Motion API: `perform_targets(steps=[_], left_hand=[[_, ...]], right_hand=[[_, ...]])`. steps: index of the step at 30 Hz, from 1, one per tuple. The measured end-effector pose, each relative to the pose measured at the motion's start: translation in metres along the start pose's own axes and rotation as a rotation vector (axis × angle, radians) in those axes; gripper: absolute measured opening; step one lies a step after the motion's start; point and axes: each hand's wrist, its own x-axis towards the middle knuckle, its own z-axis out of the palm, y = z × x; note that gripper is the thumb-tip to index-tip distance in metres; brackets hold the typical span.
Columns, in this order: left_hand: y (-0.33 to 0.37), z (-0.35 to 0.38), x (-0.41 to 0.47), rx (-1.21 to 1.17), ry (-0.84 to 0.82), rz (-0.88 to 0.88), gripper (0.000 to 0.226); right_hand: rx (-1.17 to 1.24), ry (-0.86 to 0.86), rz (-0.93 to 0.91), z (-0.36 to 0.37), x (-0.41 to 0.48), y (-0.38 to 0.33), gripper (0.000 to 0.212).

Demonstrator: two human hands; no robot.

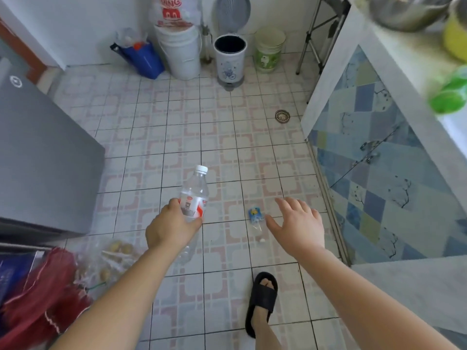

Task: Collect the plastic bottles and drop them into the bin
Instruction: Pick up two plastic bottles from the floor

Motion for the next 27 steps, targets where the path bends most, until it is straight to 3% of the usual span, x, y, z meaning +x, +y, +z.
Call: perform_targets(steps=[6, 12, 27], left_hand=[[0.053, 0.024, 0.076, -0.021, -0.022, 0.027, 0.054], [0.054, 0.092, 0.135, 0.002, -0.052, 0.066, 0.057], [-0.042, 0.374, 0.258, -0.110, -0.050, -0.015, 0.062]], right_hand=[[-0.066, -0.058, 0.031, 0.023, 0.077, 0.028, 0.059], [-0.068, -0.132, 0.085, 0.098, 0.138, 0.047, 0.060], [0.196, -0.239, 0.321, 0.403, 0.241, 0.098, 0.064]])
